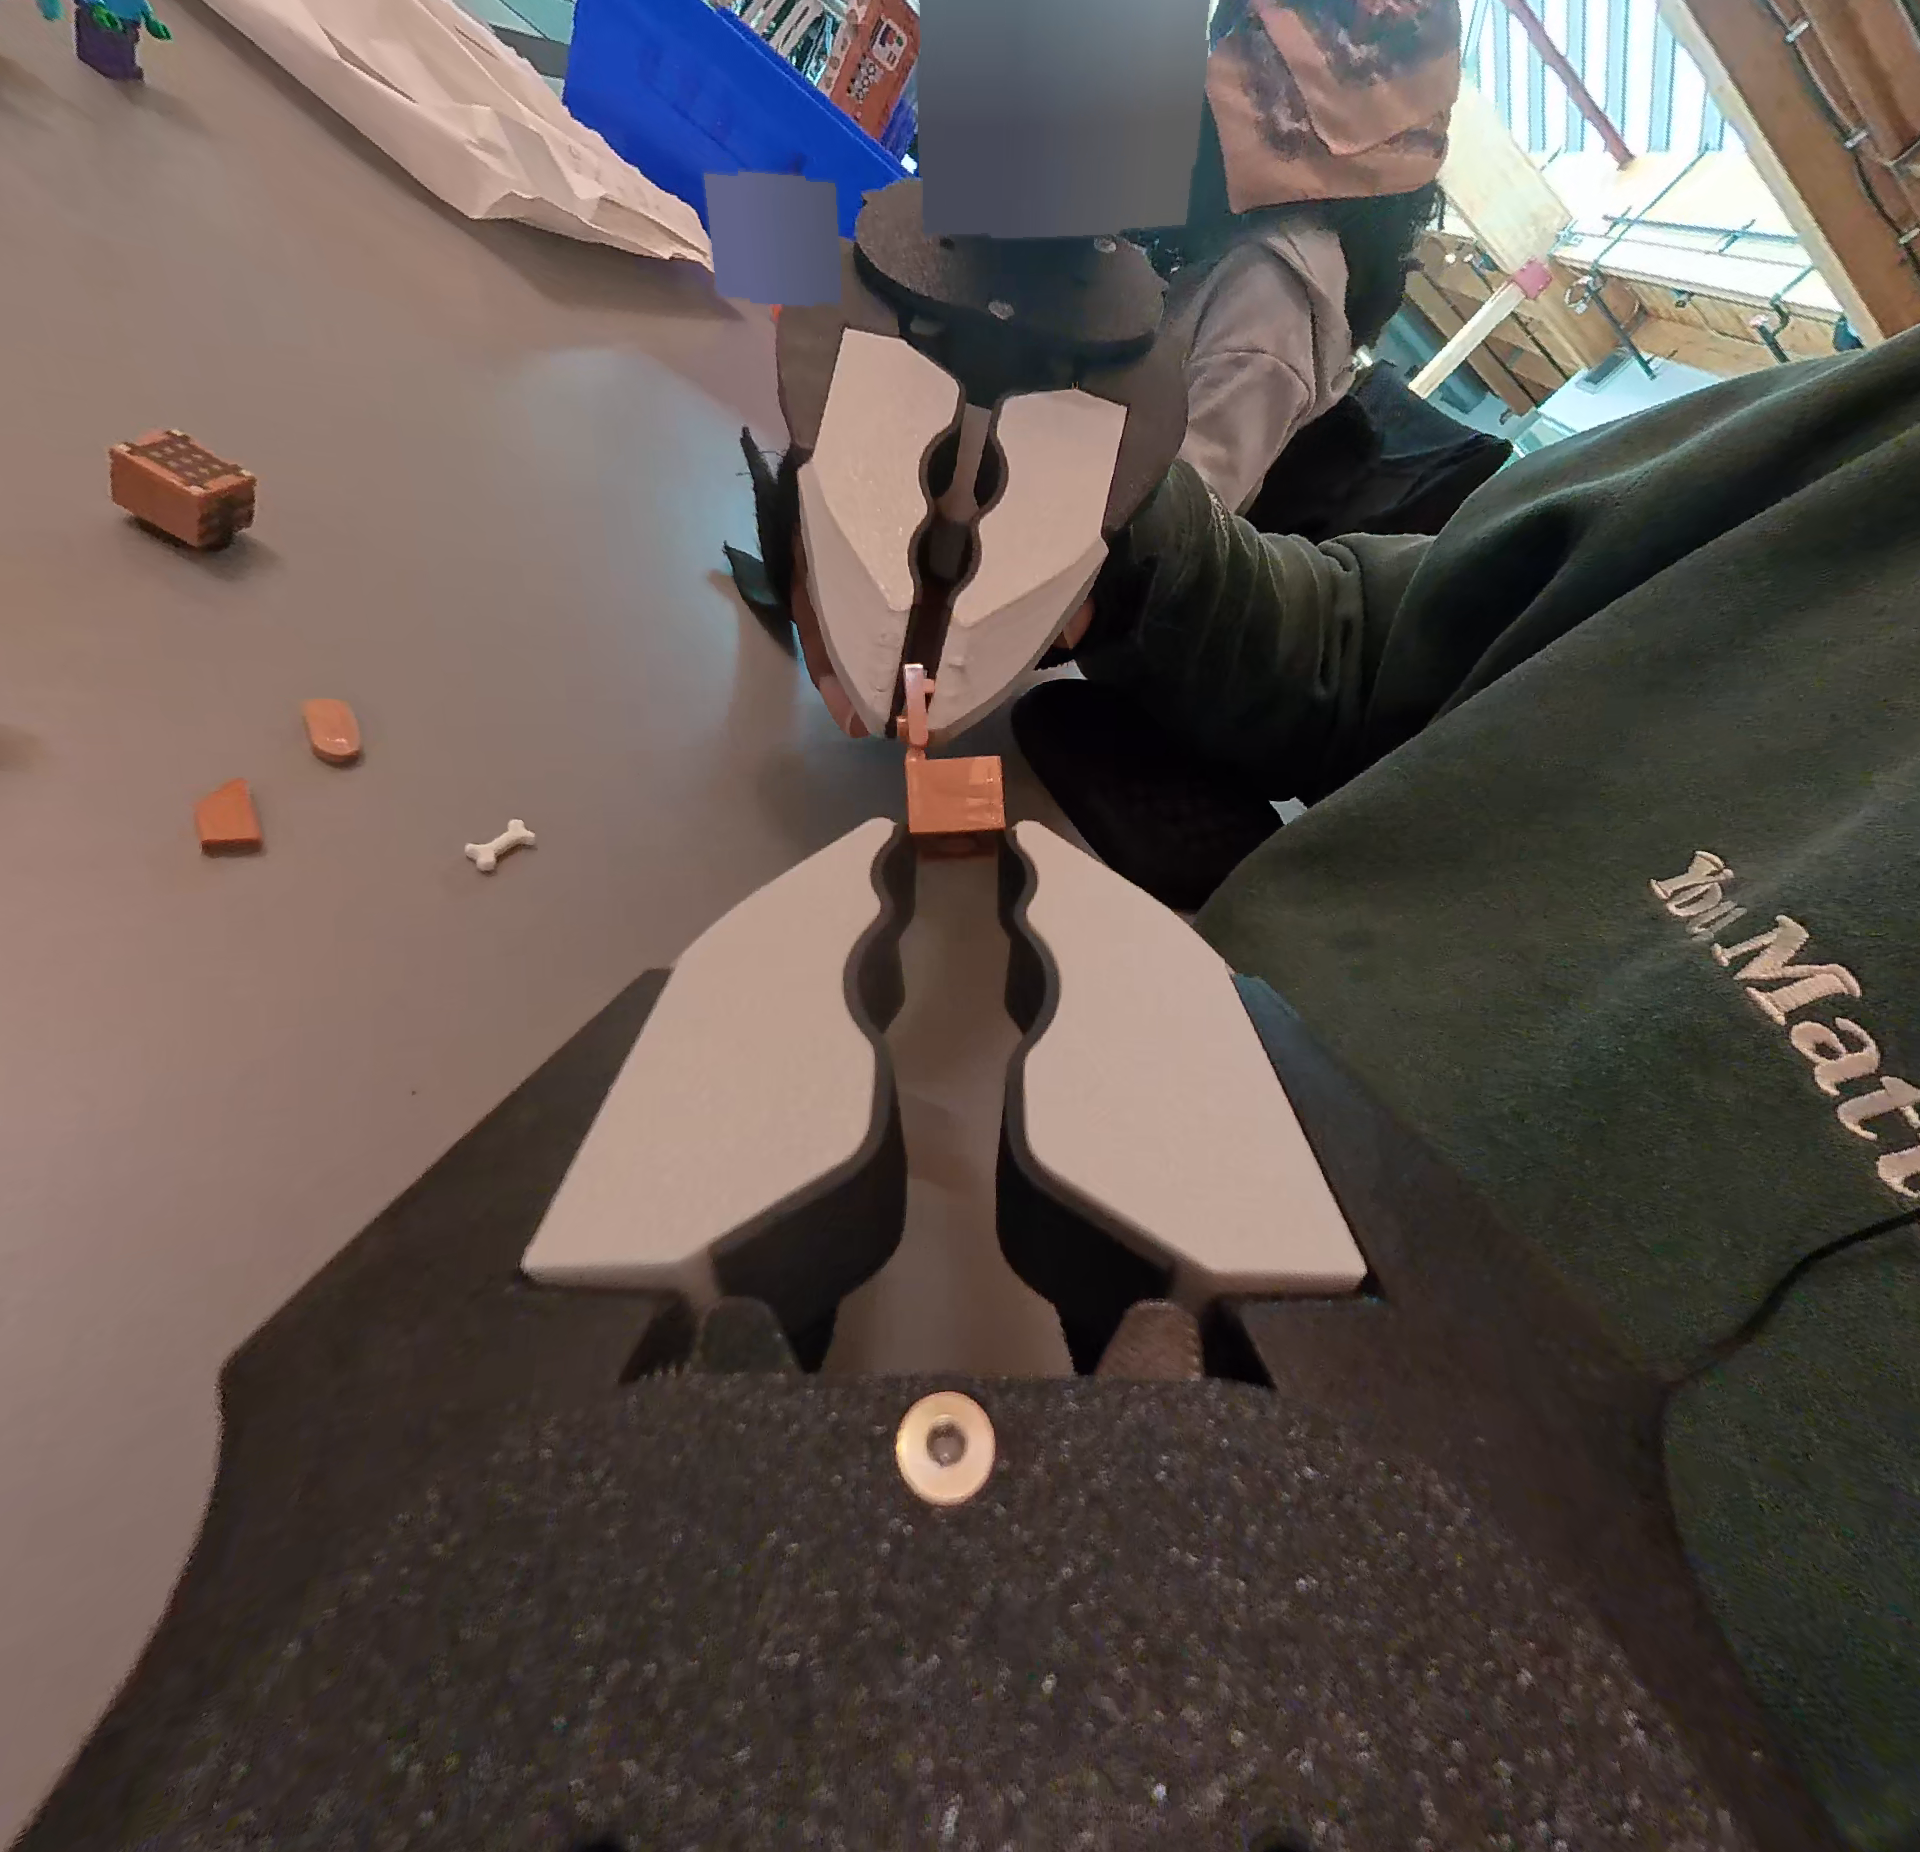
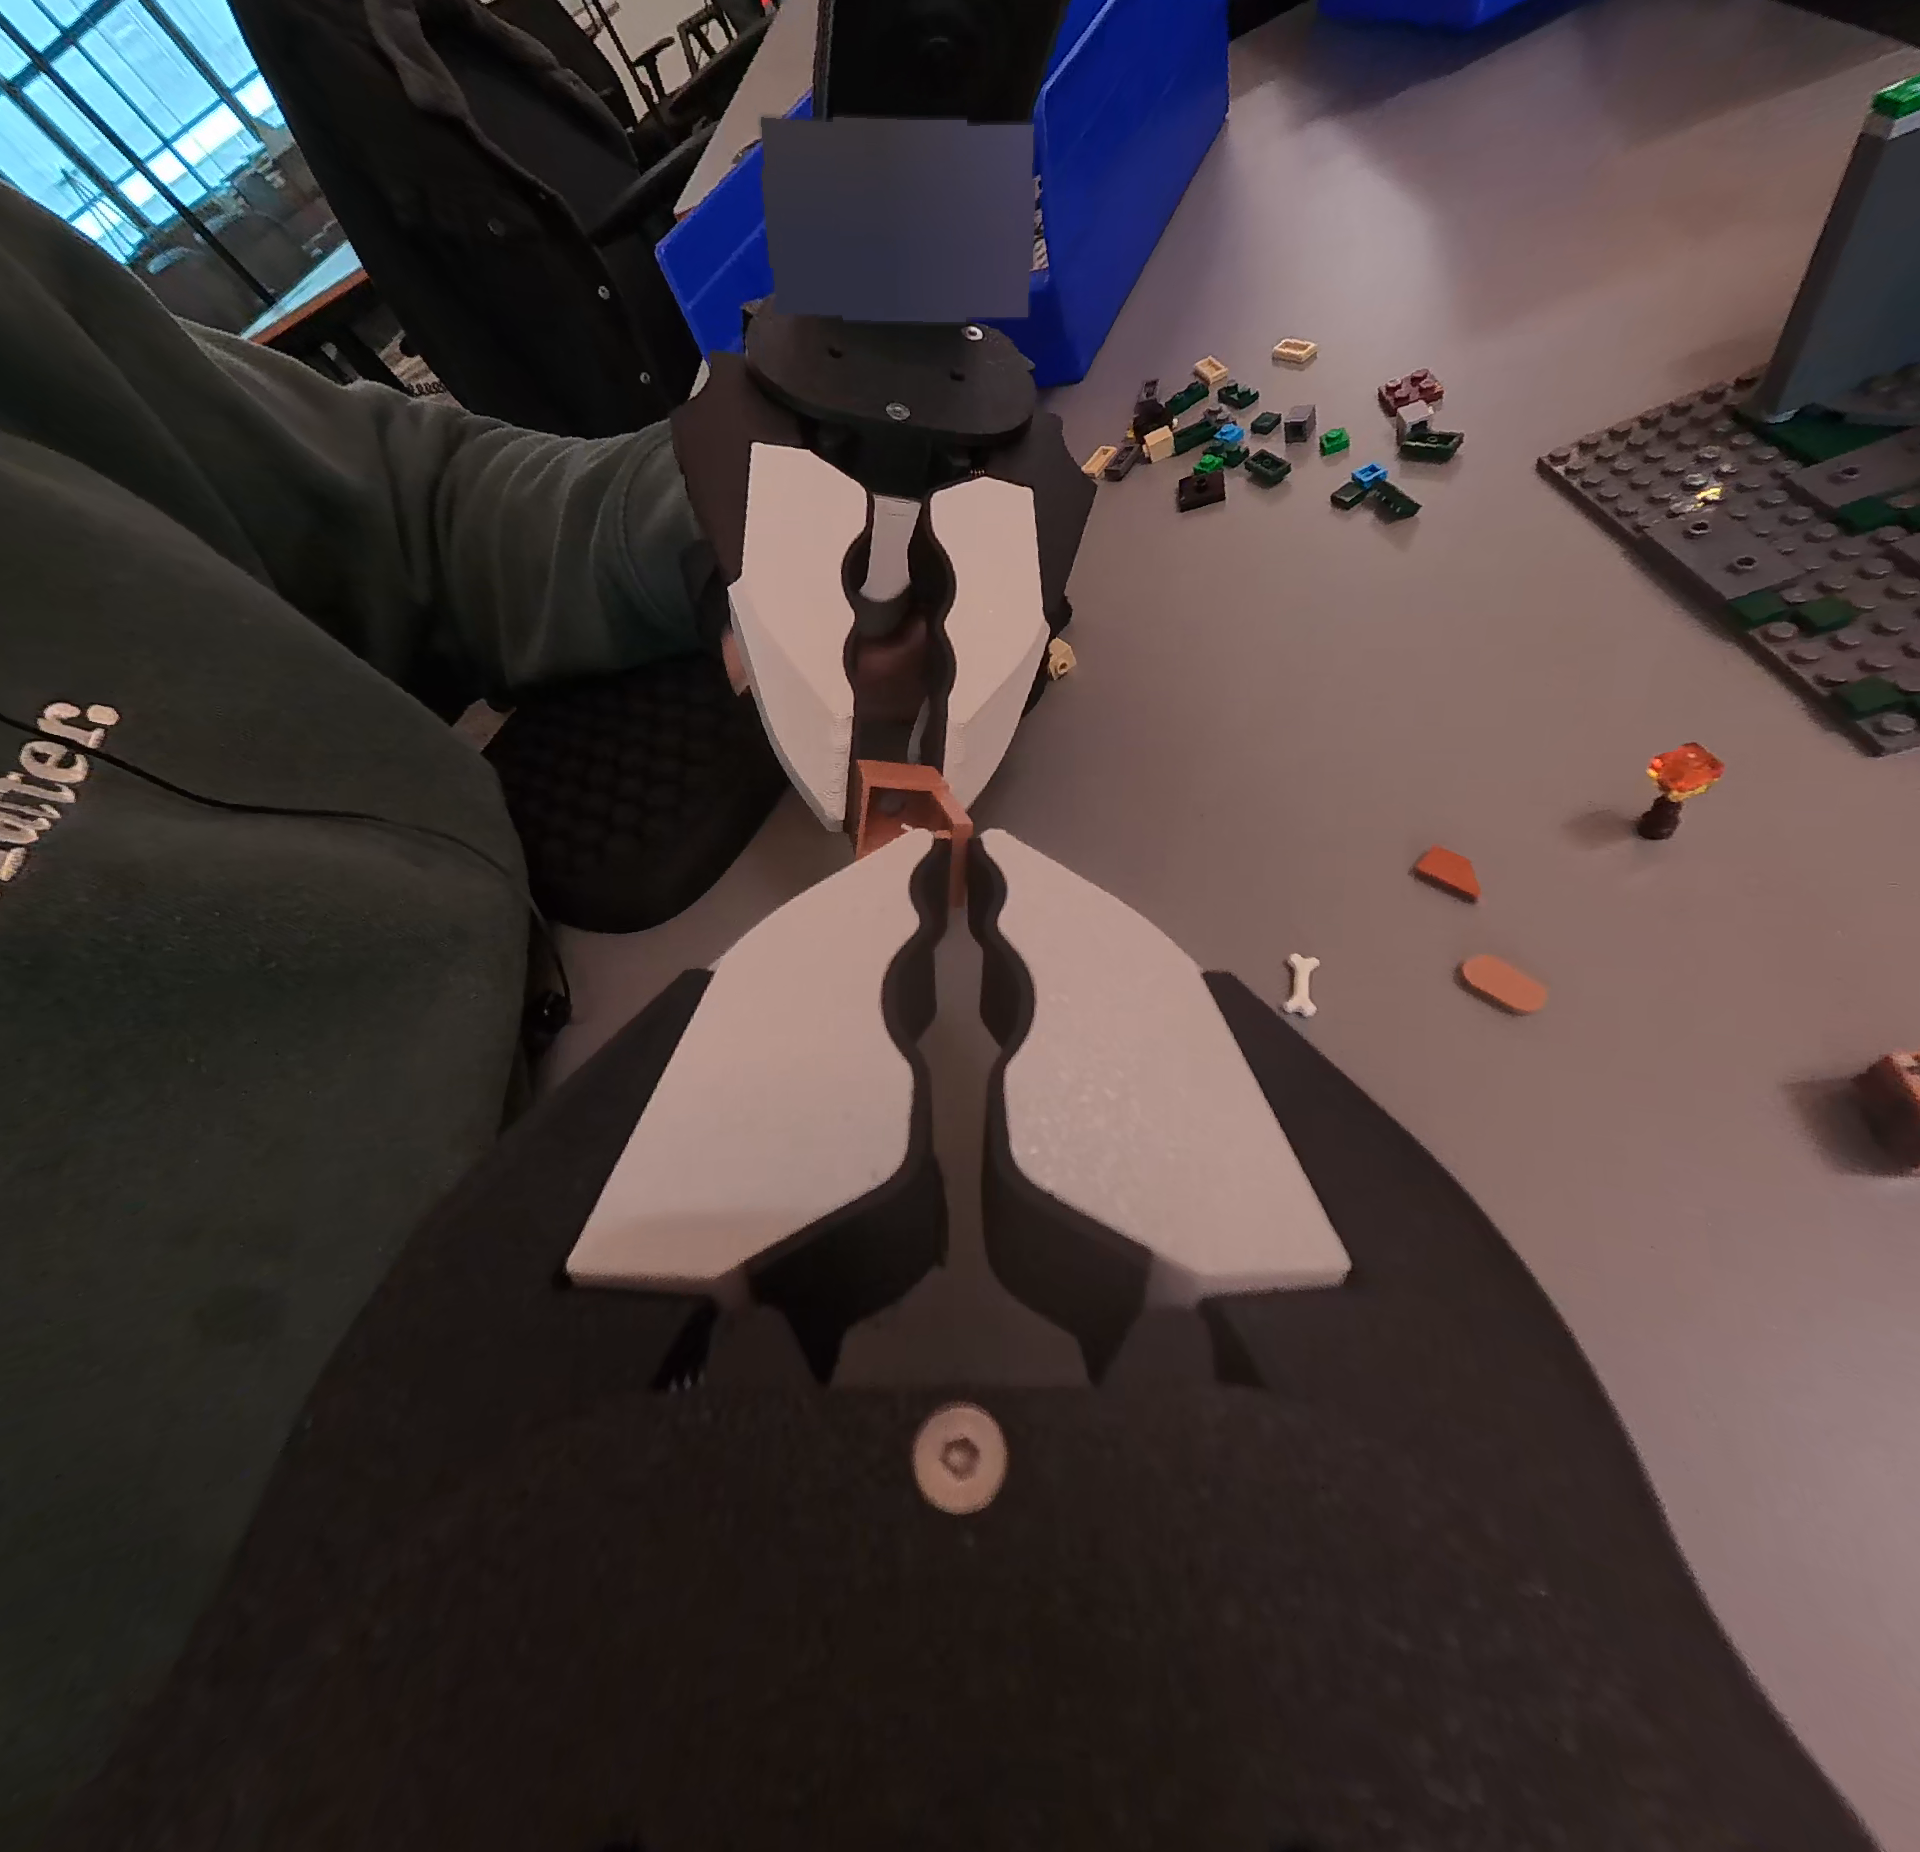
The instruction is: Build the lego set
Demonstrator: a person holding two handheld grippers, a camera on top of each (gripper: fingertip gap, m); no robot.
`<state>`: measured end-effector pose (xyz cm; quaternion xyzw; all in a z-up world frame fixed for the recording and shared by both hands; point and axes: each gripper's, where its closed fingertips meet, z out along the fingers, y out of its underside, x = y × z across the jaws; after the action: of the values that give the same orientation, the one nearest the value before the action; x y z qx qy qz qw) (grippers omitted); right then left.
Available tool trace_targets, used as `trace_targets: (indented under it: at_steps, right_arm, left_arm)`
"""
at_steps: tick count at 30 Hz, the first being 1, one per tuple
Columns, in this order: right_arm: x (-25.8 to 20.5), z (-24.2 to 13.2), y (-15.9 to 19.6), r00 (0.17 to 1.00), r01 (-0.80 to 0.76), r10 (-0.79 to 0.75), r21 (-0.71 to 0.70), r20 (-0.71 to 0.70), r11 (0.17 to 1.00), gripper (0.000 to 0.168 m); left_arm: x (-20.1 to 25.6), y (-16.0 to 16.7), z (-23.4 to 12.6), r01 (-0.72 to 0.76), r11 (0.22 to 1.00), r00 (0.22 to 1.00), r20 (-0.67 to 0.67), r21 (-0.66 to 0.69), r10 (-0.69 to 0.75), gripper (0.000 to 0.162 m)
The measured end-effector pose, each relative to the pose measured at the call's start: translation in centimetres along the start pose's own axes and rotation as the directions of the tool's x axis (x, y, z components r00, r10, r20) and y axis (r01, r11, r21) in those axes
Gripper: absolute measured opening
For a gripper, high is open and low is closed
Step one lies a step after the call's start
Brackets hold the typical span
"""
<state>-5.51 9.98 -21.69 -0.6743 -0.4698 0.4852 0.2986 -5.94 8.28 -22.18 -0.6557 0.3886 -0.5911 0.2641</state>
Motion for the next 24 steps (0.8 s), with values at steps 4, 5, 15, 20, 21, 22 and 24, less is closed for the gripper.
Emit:
trace_targets:
  at_steps: [4,5,15,20,21,22,24]
  right_arm:
    - [0.06,0.07,0.05,1.000,-0.007,0.007,0.003,-0.003,1.000,0.003]
    - [0.07,0.08,0.08,1.000,-0.010,0.010,0.006,-0.003,1.000,0.003]
    - [0.17,0.30,0.56,1.000,-0.015,0.015,0.005,-0.010,1.000,0.003]
    - [0.19,0.47,0.79,1.000,-0.028,0.028,0.015,-0.004,0.999,0.002]
    - [0.18,0.51,0.82,0.999,-0.034,0.034,0.019,0.000,0.999,0.003]
    - [0.15,0.52,0.85,0.999,-0.041,0.041,0.025,0.007,0.999,0.002]
    - [0.10,0.54,0.85,0.998,-0.054,0.054,0.037,0.019,0.998,0.003]
  left_arm:
    - [-0.06,0.05,-0.01,0.004,1.000,1.000,-0.001,-0.002,-0.004,0.016]
    - [-0.08,0.08,0.00,0.005,1.000,1.000,0.000,-0.003,-0.005,0.016]
    - [-0.25,0.51,0.12,0.020,1.000,1.000,-0.005,-0.013,-0.020,0.016]
    - [-0.32,0.77,0.13,0.019,1.000,1.000,-0.009,-0.015,-0.019,0.016]
    - [-0.35,0.79,0.12,0.019,1.000,1.000,-0.010,-0.014,-0.020,0.016]
    - [-0.32,0.83,0.12,0.020,1.000,1.000,-0.013,-0.015,-0.020,0.016]
    - [-0.24,0.84,0.12,0.017,1.000,1.000,-0.018,-0.014,-0.017,0.016]
